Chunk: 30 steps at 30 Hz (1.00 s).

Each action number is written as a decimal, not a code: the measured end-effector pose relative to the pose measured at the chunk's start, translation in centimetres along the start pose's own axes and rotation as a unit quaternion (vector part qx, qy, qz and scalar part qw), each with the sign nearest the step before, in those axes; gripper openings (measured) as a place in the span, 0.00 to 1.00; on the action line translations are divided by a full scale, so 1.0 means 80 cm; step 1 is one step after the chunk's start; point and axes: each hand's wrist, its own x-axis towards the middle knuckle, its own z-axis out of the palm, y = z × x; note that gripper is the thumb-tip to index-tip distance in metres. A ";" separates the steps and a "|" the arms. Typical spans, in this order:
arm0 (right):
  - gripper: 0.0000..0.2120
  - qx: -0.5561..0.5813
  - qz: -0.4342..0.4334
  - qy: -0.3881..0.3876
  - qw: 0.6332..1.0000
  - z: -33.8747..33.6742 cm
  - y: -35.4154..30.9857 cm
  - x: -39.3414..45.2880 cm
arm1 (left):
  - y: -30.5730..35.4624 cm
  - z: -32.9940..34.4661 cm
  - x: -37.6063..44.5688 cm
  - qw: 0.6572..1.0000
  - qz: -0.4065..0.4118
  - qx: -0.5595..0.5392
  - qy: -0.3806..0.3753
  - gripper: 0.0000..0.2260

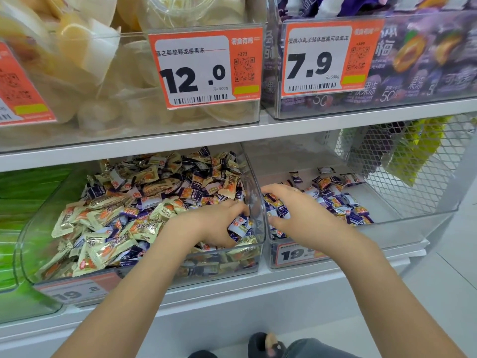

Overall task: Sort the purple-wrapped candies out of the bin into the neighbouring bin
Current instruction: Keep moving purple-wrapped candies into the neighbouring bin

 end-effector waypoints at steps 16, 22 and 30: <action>0.25 0.012 0.017 -0.015 1.000 0.013 0.003 0.009 | -0.002 0.011 0.004 0.999 -0.013 -0.016 0.039 0.26; 0.22 0.016 0.004 0.009 1.000 0.005 0.002 0.002 | -0.011 0.010 -0.006 0.985 -0.005 -0.129 0.117 0.15; 0.17 0.054 -0.091 0.156 0.982 -0.005 -0.023 0.001 | -0.020 -0.019 -0.039 0.947 -0.026 -0.245 0.206 0.09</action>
